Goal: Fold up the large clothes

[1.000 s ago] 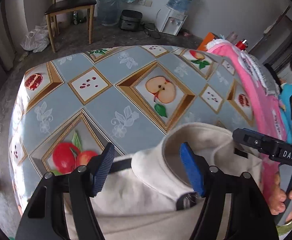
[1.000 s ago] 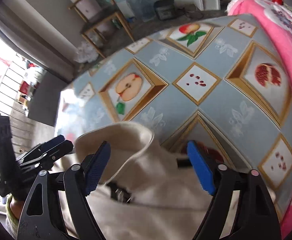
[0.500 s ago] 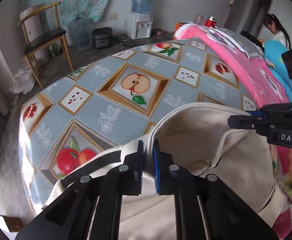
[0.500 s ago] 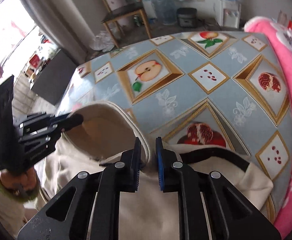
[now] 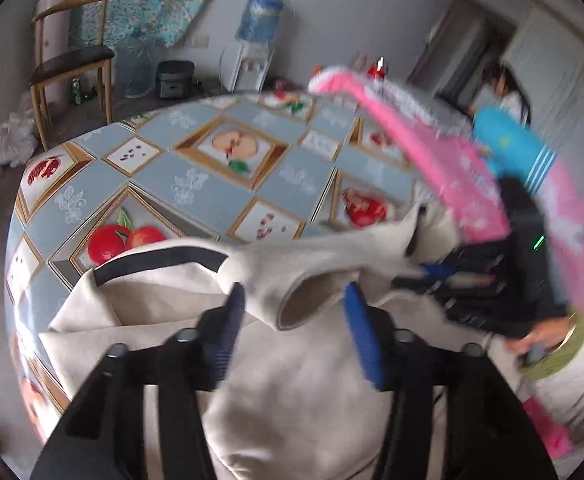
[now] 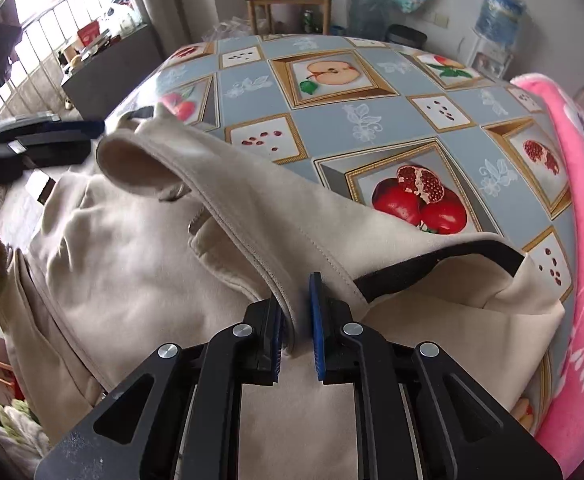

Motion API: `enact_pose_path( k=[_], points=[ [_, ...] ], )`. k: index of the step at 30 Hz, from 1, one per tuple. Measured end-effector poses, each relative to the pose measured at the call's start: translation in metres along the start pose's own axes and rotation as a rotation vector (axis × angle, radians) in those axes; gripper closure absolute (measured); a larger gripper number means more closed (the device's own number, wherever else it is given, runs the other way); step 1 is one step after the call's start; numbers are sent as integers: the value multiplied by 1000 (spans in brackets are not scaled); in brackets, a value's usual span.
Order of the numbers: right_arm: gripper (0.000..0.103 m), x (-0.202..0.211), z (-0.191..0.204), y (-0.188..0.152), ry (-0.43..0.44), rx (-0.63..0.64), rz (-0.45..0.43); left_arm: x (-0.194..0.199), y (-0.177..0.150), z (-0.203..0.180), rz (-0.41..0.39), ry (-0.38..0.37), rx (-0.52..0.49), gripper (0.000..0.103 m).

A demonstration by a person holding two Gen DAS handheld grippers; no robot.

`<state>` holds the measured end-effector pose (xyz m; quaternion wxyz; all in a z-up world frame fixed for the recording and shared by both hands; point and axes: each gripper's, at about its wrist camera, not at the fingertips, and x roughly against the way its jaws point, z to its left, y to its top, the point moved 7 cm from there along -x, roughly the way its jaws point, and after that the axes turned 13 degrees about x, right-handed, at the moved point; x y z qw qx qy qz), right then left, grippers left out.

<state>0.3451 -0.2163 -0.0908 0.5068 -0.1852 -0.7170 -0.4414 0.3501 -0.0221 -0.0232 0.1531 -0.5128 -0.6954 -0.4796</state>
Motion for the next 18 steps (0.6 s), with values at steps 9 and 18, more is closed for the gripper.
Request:
enact_pose_path(
  k=[9, 18],
  points=[
    [89, 3, 22, -11, -110, 162, -14, -39, 21, 53, 176, -112, 577, 40],
    [44, 30, 5, -23, 105, -28, -79, -73, 8, 47, 247, -115, 635, 56]
  ],
)
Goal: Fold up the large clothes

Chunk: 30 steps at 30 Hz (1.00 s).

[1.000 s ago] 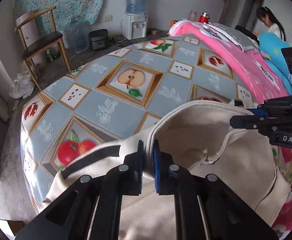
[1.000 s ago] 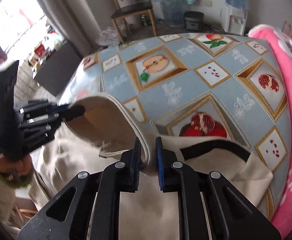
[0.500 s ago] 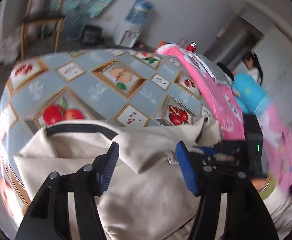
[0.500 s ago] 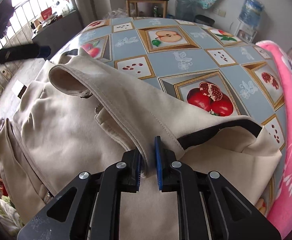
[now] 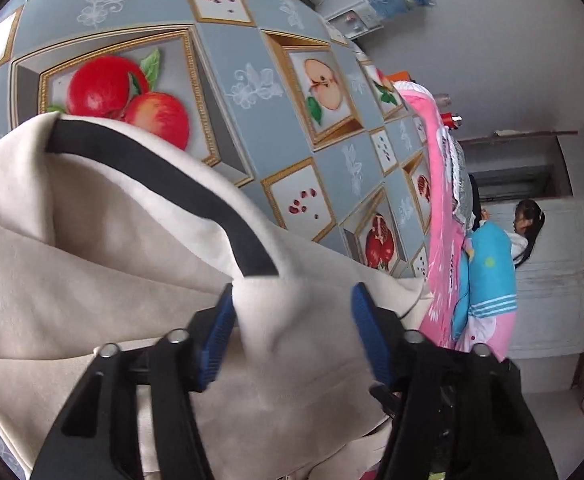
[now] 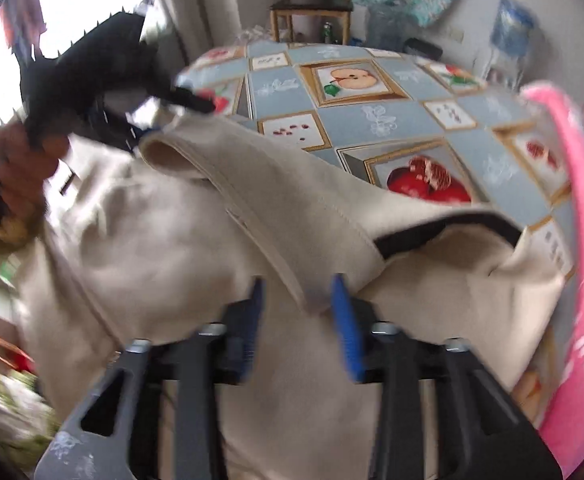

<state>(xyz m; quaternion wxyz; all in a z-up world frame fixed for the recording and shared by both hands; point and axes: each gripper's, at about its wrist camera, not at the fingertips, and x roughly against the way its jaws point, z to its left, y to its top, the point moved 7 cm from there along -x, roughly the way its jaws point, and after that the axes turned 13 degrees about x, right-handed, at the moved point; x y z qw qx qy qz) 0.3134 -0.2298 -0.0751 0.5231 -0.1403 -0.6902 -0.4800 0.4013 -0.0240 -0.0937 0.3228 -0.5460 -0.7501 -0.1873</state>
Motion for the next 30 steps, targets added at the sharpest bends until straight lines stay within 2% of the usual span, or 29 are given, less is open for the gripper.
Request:
enact_pose_path(
  k=[1, 3, 7, 9, 11, 15, 18, 21, 22, 24, 25, 28, 30],
  points=[
    [35, 9, -8, -1, 49, -69, -29, 2, 0, 0, -14, 7, -14, 59],
    [35, 20, -21, -4, 157, -206, -75, 5, -1, 1, -15, 3, -35, 65],
    [35, 26, -44, -5, 414, -506, -133, 4, -6, 5, 17, 23, -57, 67],
    [35, 17, -54, -7, 497, -639, -125, 5, -10, 6, 36, 32, -65, 67],
    [34, 3, -59, -9, 537, -738, -87, 6, -13, 7, 55, 34, -67, 68],
    [34, -24, -55, -11, 558, -816, -11, 7, -17, 8, 83, 28, -63, 68],
    [45, -41, -47, -6, 607, -851, 11, 4, -20, 12, 115, 37, -55, 68],
    [60, -54, -43, -1, 610, -868, 31, 1, -20, 15, 121, 37, -56, 68],
    [71, -57, -42, 0, 606, -865, 35, 2, -20, 14, 110, 41, -72, 69],
    [80, -59, -40, 5, 594, -842, 32, 3, -22, 7, 73, 73, -163, 81],
    [85, -58, -39, 9, 586, -823, 33, 3, -22, 4, 46, 113, -225, 82],
    [87, -58, -40, 15, 510, -720, 46, -4, -25, -5, -23, 247, -422, 88],
    [88, -58, -42, 25, 422, -623, 69, -10, -24, -9, -53, 305, -497, 89]
  ],
)
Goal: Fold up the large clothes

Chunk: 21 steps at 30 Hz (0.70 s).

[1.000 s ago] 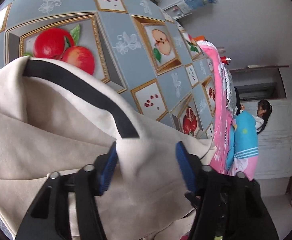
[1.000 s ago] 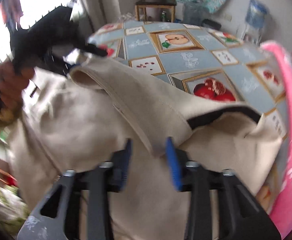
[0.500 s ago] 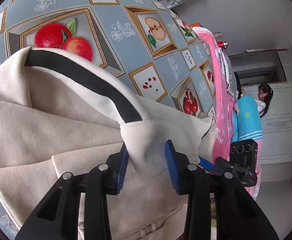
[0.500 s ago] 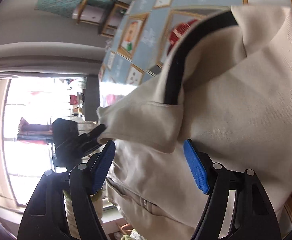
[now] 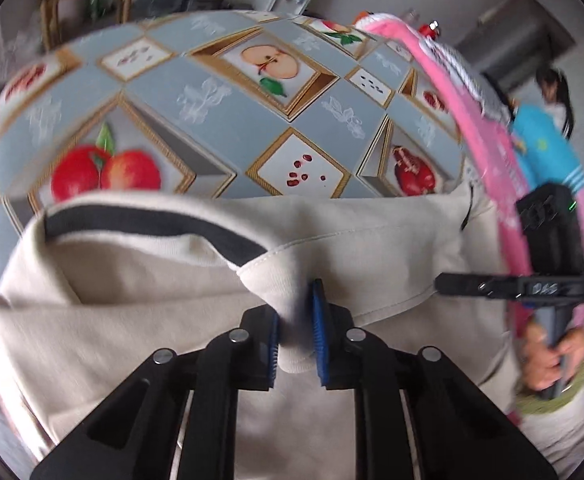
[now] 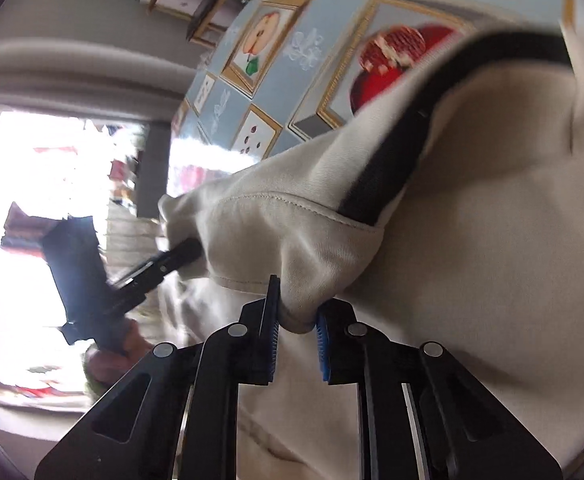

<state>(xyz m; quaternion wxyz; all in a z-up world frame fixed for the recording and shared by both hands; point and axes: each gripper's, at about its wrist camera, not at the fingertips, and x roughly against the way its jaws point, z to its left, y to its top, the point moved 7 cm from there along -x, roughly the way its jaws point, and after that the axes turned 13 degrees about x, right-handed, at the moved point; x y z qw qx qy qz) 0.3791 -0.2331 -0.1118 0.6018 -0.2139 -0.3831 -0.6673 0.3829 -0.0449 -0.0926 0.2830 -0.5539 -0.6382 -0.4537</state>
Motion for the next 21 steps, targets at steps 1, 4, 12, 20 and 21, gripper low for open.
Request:
enact_pose_path(
  k=[1, 4, 12, 20, 21],
  points=[
    [88, 1, 3, 6, -51, 47, 0, -2, 2, -2, -16, 23, -28, 89],
    [89, 1, 11, 25, -188, 165, -3, -7, 10, -10, -90, 105, -141, 90],
    [89, -22, 9, 64, -380, 328, 21, -24, 29, -16, -170, 223, -299, 90],
    [89, -20, 5, 44, -390, 405, 21, -20, 12, -11, -152, 189, -367, 90],
    [89, -16, 2, 40, -384, 389, 21, -20, 12, -11, -148, 183, -357, 90]
  ],
)
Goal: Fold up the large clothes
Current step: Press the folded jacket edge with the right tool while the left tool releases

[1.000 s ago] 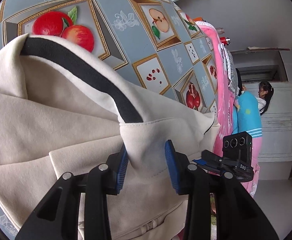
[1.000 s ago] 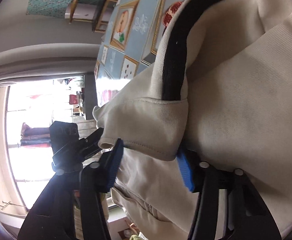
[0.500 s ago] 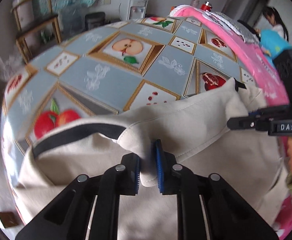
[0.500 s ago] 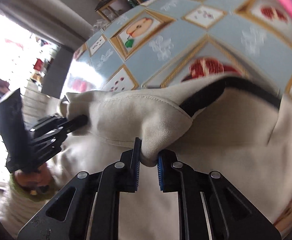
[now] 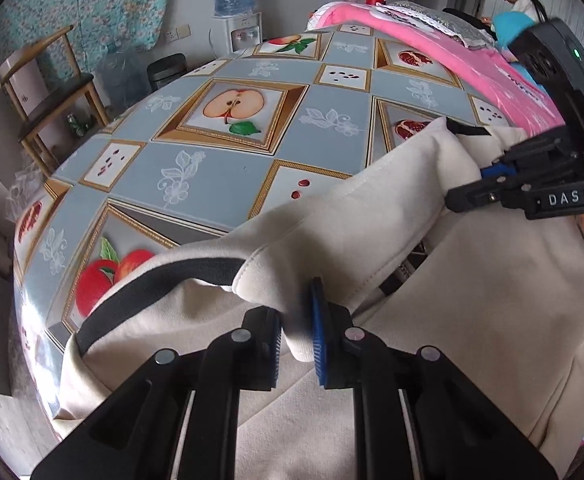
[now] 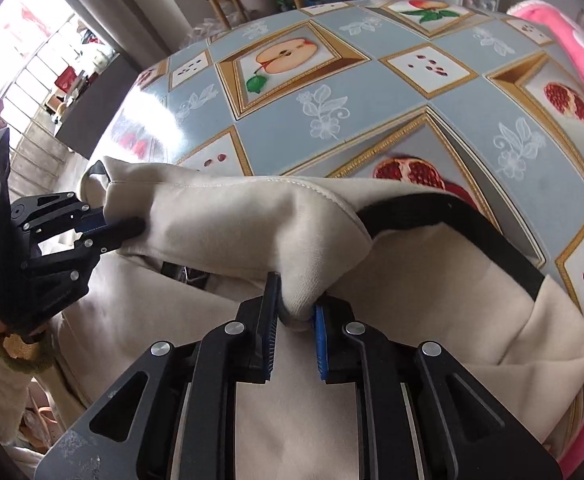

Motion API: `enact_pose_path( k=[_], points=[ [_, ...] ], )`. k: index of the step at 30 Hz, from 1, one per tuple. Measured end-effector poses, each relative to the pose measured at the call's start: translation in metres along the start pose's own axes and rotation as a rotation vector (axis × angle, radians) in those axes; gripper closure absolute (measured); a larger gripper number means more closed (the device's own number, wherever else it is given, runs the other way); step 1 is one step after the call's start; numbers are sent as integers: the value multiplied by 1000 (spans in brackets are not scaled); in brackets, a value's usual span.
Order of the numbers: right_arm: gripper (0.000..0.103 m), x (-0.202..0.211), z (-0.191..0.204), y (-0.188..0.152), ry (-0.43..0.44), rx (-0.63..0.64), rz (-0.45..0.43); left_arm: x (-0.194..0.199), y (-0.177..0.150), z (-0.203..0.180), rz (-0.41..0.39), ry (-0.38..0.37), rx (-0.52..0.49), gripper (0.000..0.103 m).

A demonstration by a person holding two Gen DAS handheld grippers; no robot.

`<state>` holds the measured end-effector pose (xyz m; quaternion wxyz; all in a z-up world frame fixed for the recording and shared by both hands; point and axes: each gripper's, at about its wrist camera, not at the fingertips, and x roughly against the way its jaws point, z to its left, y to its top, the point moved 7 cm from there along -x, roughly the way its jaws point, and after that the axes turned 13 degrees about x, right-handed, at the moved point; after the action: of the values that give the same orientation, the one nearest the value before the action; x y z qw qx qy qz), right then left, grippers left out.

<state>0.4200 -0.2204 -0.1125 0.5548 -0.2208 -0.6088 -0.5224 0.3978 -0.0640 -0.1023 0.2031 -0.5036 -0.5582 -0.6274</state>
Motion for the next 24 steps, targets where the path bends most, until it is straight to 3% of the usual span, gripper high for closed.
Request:
enact_pose_path(
  k=[1, 4, 5, 7, 9, 11, 15, 17, 20, 22, 24],
  points=[
    [85, 1, -3, -2, 8, -21, 6, -1, 1, 0, 4, -2, 4, 90],
    [52, 15, -12, -7, -15, -129, 14, -1, 1, -4, 1, 12, -13, 90],
    [51, 27, -15, -11, -22, -161, -8, -1, 0, -5, -1, 16, -20, 90],
    [52, 50, -19, -17, -69, -187, -46, -1, 0, -5, -3, 19, -22, 90],
    [56, 75, -22, -18, -186, -175, -91, -1, 0, -5, -3, 19, -23, 90],
    [73, 99, -20, -11, -246, -150, -154, -1, 0, -5, -4, 24, -33, 90],
    [83, 100, 14, 20, -139, -61, -220, -1, -1, -7, -10, 40, -42, 90],
    [89, 81, 38, 31, -47, -2, -201, -1, 0, -7, -12, 41, -36, 90],
    [94, 45, 57, 40, -3, 43, -156, -1, 0, -7, -10, 36, -28, 90],
    [97, 22, 57, 40, 70, 1, -125, -1, 1, -6, -10, 31, -24, 90],
    [100, 6, 49, 34, 88, -38, -91, 0, 2, -2, -7, 30, -13, 87]
  ],
)
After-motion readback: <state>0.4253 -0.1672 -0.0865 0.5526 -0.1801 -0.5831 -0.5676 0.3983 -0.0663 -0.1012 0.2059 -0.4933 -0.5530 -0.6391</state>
